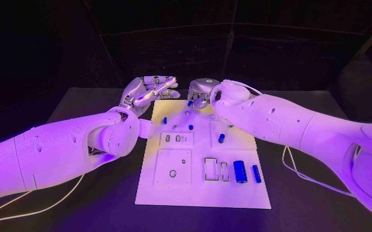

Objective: Assemble the parts on the task board

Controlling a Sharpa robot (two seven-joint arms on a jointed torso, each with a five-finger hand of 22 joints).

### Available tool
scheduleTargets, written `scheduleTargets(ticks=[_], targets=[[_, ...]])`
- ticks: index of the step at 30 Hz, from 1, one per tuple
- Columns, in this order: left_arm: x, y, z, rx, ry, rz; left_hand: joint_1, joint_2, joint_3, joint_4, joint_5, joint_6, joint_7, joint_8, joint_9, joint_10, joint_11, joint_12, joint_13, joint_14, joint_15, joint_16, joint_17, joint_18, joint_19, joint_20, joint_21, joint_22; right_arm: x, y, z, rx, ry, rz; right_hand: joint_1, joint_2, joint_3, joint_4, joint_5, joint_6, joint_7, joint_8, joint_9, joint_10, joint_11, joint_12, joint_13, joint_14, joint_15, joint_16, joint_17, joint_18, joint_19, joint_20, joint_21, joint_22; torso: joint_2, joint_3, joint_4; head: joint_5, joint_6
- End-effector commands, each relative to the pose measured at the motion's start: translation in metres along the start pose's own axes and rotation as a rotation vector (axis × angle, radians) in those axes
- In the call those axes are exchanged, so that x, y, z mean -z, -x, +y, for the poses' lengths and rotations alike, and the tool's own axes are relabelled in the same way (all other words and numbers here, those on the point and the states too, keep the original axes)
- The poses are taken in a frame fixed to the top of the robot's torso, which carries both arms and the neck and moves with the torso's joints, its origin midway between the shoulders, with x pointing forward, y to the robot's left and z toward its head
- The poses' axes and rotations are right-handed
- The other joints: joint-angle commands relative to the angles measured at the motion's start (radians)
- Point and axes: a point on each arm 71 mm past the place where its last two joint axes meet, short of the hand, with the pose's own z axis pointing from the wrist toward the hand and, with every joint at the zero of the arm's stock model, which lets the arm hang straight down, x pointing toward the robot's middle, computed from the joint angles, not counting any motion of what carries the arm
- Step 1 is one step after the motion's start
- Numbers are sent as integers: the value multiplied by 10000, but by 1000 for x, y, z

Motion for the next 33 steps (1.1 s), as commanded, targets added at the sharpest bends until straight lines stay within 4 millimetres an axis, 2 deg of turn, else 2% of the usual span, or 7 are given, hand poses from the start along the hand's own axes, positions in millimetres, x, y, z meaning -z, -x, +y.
scheduleTargets(ticks=[1, 8, 12, 17, 23, 29, 33], targets=[[-1, -1, -2, -17, -69, 81, 7, 99, -12, -64, -45, 47, 41, -55, -7, 24, 33, -42, -8, -16, 19, -66, 11, 121, 43, -2, -42, -14, -1, -1, 2, 12, 120, 181, -49, -82, -9, 79, -72, -70, 56, -64, -25, -134, 24, -42, -33, 102, 64, 55, -17, -60, 59, 47, 66, 10, -2, 6, -7, 16, -10], [-1, -1, -2, -18, -72, 89, 2, 97, -17, -72, -46, 46, 46, -64, -8, 22, 37, -54, -9, -21, 22, -80, 14, 121, 38, 0, -50, -19, -1, 0, -1, 12, -59, 45, -85, -594, -287, 259, -171, -2432, 516, -77, -111, -2500, 580, -8, -376, -364, 519, -337, -758, 149, -908, 432, -523, -1139, -8, 4, -16, 27, -8], [-1, -1, -3, -22, -69, 86, 2, 97, -17, -73, -46, 46, 46, -65, -8, 22, 37, -54, -9, -21, 22, -81, 14, 121, 38, 0, -50, -19, 2, 1, -5, 0, -149, -134, 137, -623, -784, 387, -153, -3458, 657, -122, -105, -3212, 720, 164, -330, -623, 658, -390, -1046, 296, -1426, 617, -915, -1785, -11, 14, -18, 34, 10], [-1, 1, -3, -39, -65, 58, -2, 95, -21, -76, -47, 45, 48, -70, -9, 20, 39, -61, -10, -24, 24, -89, 15, 121, 35, 2, -54, -22, 15, 6, -17, -111, -192, -534, 278, -573, -1003, 465, -33, -2850, 653, 45, -5, -3003, 694, 520, -271, -569, 646, -202, -935, 280, -1294, 627, -845, -1663, -21, 20, -38, 41, 34], [-1, 4, -3, -57, -57, 23, -5, 94, -24, -79, -48, 45, 50, -74, -9, 20, 40, -66, -10, -25, 25, -95, 16, 121, 33, 3, -57, -24, 46, 14, -48, -979, -560, -1046, 220, -515, -1117, 709, 224, -2090, 392, 345, 98, -1139, 289, 1710, 118, -209, 346, 393, -248, 84, -445, 405, -239, -591, -38, 12, -90, -4, 84], [-1, 7, -3, -78, -56, -13, -7, 95, -24, -80, -48, 46, 49, -75, -9, 21, 40, -67, -10, -24, 25, -96, 17, 121, 33, 3, -58, -25, 78, 23, -93, -3037, -1794, -876, -132, -965, -1809, 1158, 740, -1841, 22, 372, 57, 559, -183, 3683, 1406, 182, -72, 1235, 888, -288, 895, -22, 732, 1242, -52, 29, -145, -4, 155], [-1, 10, -3, -110, -65, -66, -7, 95, -24, -80, -48, 46, 49, -75, -9, 21, 40, -67, -10, -24, 25, -96, 17, 121, 33, 3, -58, -25, 90, 21, -111, -3490, -2317, -266, -26, -932, -3050, 1836, 1018, -2239, 82, 203, -37, -11, -116, 8168, 5957, 247, -21, 1833, 1528, -517, 1583, -38, 1317, 2376, -72, 34, -210, -26, 147]])
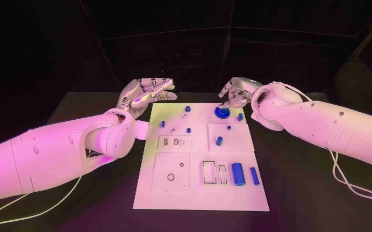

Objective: Assemble the parts on the task board

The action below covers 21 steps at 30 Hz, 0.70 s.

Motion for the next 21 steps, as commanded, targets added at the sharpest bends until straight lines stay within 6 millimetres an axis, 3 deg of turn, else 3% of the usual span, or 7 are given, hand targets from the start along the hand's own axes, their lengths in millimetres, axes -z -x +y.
scheduleTargets(ticks=[1, 2, 6, 9, 15, 21], targets=[[-1, 1, -1, 7, -79, 99, -7, 95, 3, -52, -48, 46, 50, -36, -10, 21, 40, -68, -11, -25, 26, -54, 10, 122, 33, 3, -58, -16, 5, -1, -11, -1192, -808, 677, 41, 196, -633, 476, 0, -374, 133, -174, -48, 5, 90, 2557, 2718, 222, 115, 171, 145, -153, 238, 87, 213, 453, -23, 14, -73, -13, -7], [-1, 2, -1, 0, -86, 88, -7, 95, 3, -52, -48, 46, 50, -36, -10, 21, 40, -68, -11, -25, 26, -54, 10, 122, 33, 3, -58, -16, 6, -1, -14, -1126, -890, 826, 241, 326, -941, 705, 12, -480, 134, -141, -29, 3, 147, 3445, 3712, 213, 241, 231, 159, -160, 294, 120, 279, 583, -24, 14, -74, -13, -7], [-1, 4, -1, -33, -124, 36, -11, 101, 3, -55, -47, 52, 46, -38, -9, 27, 39, -70, -10, -18, 25, -58, 13, 124, 34, 4, -60, -18, 6, -2, -19, -733, -1017, 1156, 585, 354, -1474, 1089, -85, -545, 260, 10, -13, 387, 198, 4903, 5502, 213, 214, 384, 257, -230, 481, 201, 442, 938, -11, 27, -55, -24, 12], [-2, 6, -1, -68, -132, -17, -11, 101, 3, -55, -47, 52, 46, -38, -9, 27, 39, -70, -10, -18, 25, -58, 13, 124, 34, 4, -60, -18, 4, -4, -18, -514, -1030, 1258, 759, 387, -1572, 1145, -97, -575, 257, 55, -14, 619, 224, 5376, 6099, 226, 224, 467, 342, -266, 588, 214, 519, 1116, -4, 45, -63, -16, 1], [-3, 8, 0, -97, -133, -58, -11, 101, 3, -55, -47, 52, 46, -38, -9, 27, 39, -70, -10, -18, 25, -58, 13, 124, 34, 4, -60, -18, -1, -8, -11, -46, -903, 1458, 1011, 452, -1673, 1163, -71, -621, 271, 116, -17, 903, 243, 5923, 6804, 243, 249, 595, 466, -312, 727, 233, 621, 1349, -3, 21, -22, -75, -31], [-4, 8, 0, -92, -126, -45, -11, 101, 3, -55, -47, 52, 46, -38, -9, 27, 39, -70, -10, -18, 25, -58, 13, 124, 34, 4, -60, -18, -5, -12, -6, 279, -745, 1587, 1217, 509, -1703, 1112, -136, -591, 257, 188, -9, 996, 236, 6137, 7090, 238, 249, 650, 490, -320, 749, 240, 648, 1404, 1, 18, -41, -51, -48]])
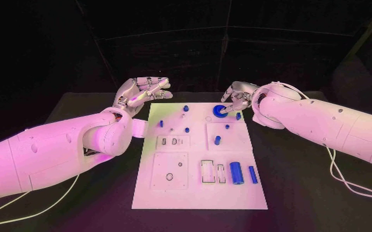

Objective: Assemble the parts on the task board

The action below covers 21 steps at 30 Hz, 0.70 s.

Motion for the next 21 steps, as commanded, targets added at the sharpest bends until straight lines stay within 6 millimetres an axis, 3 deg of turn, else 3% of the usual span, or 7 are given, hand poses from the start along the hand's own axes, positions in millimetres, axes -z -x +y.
scheduleTargets(ticks=[1, 21], targets=[[-1, -2, -1, 46, -113, 164, -11, 101, 3, -55, -47, 53, 46, -38, -9, 28, 39, -32, -10, -18, 25, -58, 15, 124, 35, 4, -60, -10, -2, -2, 2, 581, 35, 291, 130, 5, -52, -28, -51, -32, -14, 50, 14, 103, 1, 102, 136, 276, 63, 61, 22, -175, 85, 19, 62, 644, -6, -7, -18, 21, -16], [-2, -3, -1, 50, -99, 176, -12, 113, 4, -65, -46, 63, 42, -44, -8, 39, 36, -40, -9, -7, 22, -67, 22, 127, 38, 5, -63, -14, -8, -12, 3, 1107, -126, 557, 558, 324, 148, -270, -212, 137, -45, 211, 22, 290, -28, 429, 599, 273, 41, 170, 79, -211, 190, 4, 143, 832, -4, -7, -1, -19, -67]])
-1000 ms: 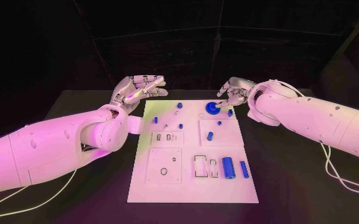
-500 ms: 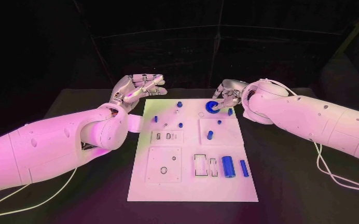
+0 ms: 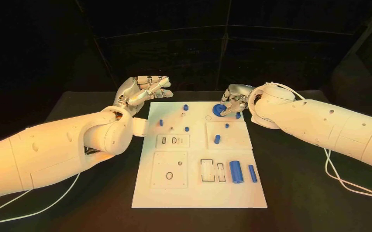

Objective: Assemble the parts on the task board

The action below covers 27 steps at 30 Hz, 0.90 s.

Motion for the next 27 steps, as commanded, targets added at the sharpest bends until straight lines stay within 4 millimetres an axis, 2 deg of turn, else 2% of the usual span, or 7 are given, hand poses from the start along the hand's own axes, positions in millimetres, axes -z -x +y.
scheduleTargets(ticks=[1, 12, 18, 21, 27], targets=[[-1, -2, -1, 38, -98, 149, -12, 113, 3, -66, -46, 26, 5, -44, -8, 39, 36, -40, -9, -7, 22, -67, 9, 127, 38, 5, -63, -16, -1, -1, 1, 280, -27, 151, 117, -6, 8, -72, -72, 111, -8, 66, 12, 64, -11, 53, 39, 273, 41, 64, 12, -55, 48, 4, 58, 837, 1, -4, 3, -9, -8], [-1, -2, -1, 50, -74, 168, -12, 113, 3, -66, -46, 26, 5, -44, -8, 39, 36, -40, -9, -7, 22, -67, 9, 127, 38, 5, -63, -16, -4, -4, 5, 405, -67, 145, 93, 94, 62, -73, -84, 237, -20, 136, 26, 107, -19, 109, 124, 272, 37, 87, 21, -62, 70, 2, 75, 877, 3, 3, 5, 0, -37], [-1, -2, -1, 56, -58, 177, -12, 113, 3, -66, -46, 26, 5, -44, -8, 39, 36, -40, -9, -7, 22, -67, 9, 127, 38, 5, -63, -16, -4, -3, 5, 570, -168, -145, 108, 316, 216, -130, -82, 924, -159, 473, 121, 266, -138, 268, 353, 262, -46, 108, -5, -78, 125, -51, 111, 967, -1, 6, -1, 2, -45], [-1, -2, -1, 56, -51, 177, -12, 113, 3, -66, -46, 26, 5, -44, -8, 39, 36, -40, -9, -7, 22, -67, 9, 127, 38, 5, -63, -16, -3, -2, 7, 745, -165, -341, 350, 453, 479, -323, -450, 1263, -276, 588, 137, 381, -247, 364, 500, 257, -143, 112, -24, -104, 209, -135, 157, 1088, -1, 10, -1, -8, -48], [-1, -2, -1, 62, -36, 185, -16, 117, 0, -77, -47, 31, 4, -53, -8, 44, 35, -51, -9, -2, 22, -79, 14, 128, 40, 6, -68, -20, -1, 2, 12, 1260, 64, -1304, 745, 724, 1055, -685, -873, 1738, -433, 700, 141, 523, -392, 468, 684, 245, -267, 92, -93, -154, 364, -253, 240, 1310, 1, 11, -2, -22, -46]])
